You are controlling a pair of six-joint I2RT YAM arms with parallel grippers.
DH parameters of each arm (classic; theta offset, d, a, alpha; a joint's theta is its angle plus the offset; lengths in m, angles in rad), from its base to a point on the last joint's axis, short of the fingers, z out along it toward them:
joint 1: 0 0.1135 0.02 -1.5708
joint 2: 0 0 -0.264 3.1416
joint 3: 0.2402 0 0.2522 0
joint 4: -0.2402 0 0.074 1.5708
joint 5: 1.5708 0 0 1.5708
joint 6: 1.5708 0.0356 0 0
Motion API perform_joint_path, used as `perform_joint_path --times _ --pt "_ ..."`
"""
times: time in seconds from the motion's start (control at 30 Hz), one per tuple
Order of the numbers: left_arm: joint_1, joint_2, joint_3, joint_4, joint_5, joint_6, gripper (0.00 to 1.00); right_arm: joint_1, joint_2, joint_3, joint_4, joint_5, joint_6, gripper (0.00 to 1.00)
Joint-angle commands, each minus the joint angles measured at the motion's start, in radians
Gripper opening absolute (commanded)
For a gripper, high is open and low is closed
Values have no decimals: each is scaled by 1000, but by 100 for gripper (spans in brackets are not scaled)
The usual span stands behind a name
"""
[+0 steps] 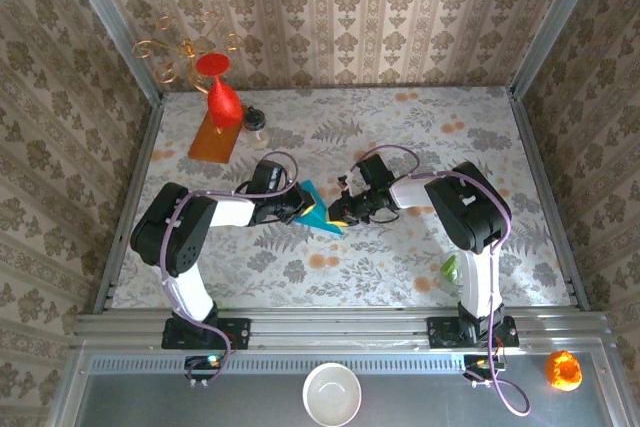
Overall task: Fold a paper plane with a square sheet of paper (pick it up from the middle)
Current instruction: Fourth fold the wing at the center of the table.
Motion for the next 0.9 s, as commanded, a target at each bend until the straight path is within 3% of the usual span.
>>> perform_joint_path --times 0.0,0.27,0.87 --pt "3 10 24 10 0 -12 11 -6 5 12 -71 2 -18 16" --pt "4 13 41 3 10 -6 11 -14 -73 -25 -89 21 -138 26" --pt "4 41 74 -9 21 3 11 -14 -56 -24 -164 66 -237 22"
